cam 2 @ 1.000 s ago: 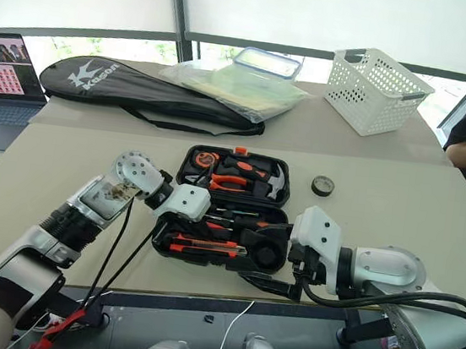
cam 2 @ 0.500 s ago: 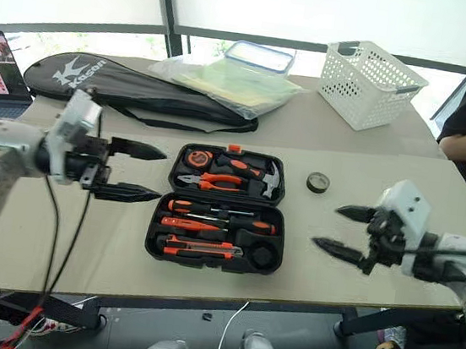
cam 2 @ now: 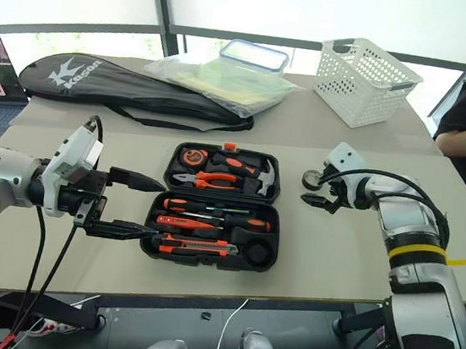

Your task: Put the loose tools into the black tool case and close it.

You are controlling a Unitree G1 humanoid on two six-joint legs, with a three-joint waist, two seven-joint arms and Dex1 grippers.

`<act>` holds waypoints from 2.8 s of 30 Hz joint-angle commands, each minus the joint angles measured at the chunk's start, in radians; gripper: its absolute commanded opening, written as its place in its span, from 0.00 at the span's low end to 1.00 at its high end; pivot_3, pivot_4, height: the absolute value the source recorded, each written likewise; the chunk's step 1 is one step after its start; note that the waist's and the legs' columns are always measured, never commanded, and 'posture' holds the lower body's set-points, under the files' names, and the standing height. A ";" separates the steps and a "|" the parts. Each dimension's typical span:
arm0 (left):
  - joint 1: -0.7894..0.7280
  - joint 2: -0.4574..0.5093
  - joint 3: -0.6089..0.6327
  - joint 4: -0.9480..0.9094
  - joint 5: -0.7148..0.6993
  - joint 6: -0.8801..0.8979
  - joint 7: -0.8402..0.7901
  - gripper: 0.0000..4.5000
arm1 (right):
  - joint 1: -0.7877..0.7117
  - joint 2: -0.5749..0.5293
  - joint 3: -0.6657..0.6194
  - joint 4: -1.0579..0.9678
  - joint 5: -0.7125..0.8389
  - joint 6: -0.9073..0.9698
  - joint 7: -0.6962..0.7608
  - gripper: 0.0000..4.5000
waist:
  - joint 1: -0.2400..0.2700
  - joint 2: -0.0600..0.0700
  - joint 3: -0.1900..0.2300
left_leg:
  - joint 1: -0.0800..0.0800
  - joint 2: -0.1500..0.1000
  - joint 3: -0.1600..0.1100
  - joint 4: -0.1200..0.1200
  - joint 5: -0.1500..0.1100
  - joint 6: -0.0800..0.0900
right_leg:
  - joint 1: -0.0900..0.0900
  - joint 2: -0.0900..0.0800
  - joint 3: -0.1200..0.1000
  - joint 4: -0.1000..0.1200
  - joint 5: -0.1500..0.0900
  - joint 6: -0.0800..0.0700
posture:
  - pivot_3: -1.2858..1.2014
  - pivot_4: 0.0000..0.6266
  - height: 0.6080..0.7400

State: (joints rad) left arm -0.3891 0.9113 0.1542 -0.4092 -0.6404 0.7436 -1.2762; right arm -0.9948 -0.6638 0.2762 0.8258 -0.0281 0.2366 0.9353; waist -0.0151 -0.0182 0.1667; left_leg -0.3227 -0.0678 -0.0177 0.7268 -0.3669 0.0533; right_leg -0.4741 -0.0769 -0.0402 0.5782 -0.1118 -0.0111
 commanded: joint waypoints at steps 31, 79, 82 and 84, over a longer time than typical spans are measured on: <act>0.020 0.085 -0.097 0.003 0.021 -0.141 -0.045 1.00 | 0.267 -0.135 -0.010 -0.942 0.256 0.227 0.582 0.01 | -0.008 0.003 0.001 | -0.001 0.003 -0.006 -0.006 0.003 -0.005 | -0.001 0.001 -0.002 0.000 0.000 -0.003 | 0.52 0.24 1.00; 0.088 -0.040 -0.089 0.484 0.349 -0.356 0.295 0.12 | 0.498 -0.143 -0.274 -0.841 0.289 0.336 0.136 0.00 | 0.017 0.002 0.002 | 0.002 0.001 -0.002 -0.003 0.002 -0.004 | 0.000 0.001 -0.002 0.000 0.000 -0.003 | 0.52 0.24 1.00; 0.054 -0.063 -0.152 0.533 0.417 -0.401 0.303 0.01 | 0.488 -0.112 -0.241 -0.801 0.253 0.274 0.112 0.00 | 0.017 0.002 0.002 | 0.002 0.001 -0.001 -0.003 0.002 -0.004 | 0.000 0.001 -0.002 0.000 0.000 -0.003 | 0.52 0.24 1.00; 0.032 -0.070 -0.207 0.570 0.495 -0.468 0.322 0.01 | 0.475 -0.091 -0.208 -0.774 0.218 0.227 0.095 0.00 | 0.015 0.002 0.001 | 0.002 0.001 -0.001 -0.003 0.002 -0.004 | 0.000 0.001 -0.002 0.000 0.000 -0.003 | 0.52 0.24 1.00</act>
State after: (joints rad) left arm -0.3387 0.8417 -0.0268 0.1477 -0.2004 0.3334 -0.9701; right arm -0.4982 -0.7598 0.0569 0.0492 0.2130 0.5182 1.0461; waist -0.0004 -0.0159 0.1682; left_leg -0.3204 -0.0665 -0.0185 0.7234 -0.3645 0.0491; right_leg -0.4737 -0.0764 -0.0418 0.5783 -0.1113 -0.0142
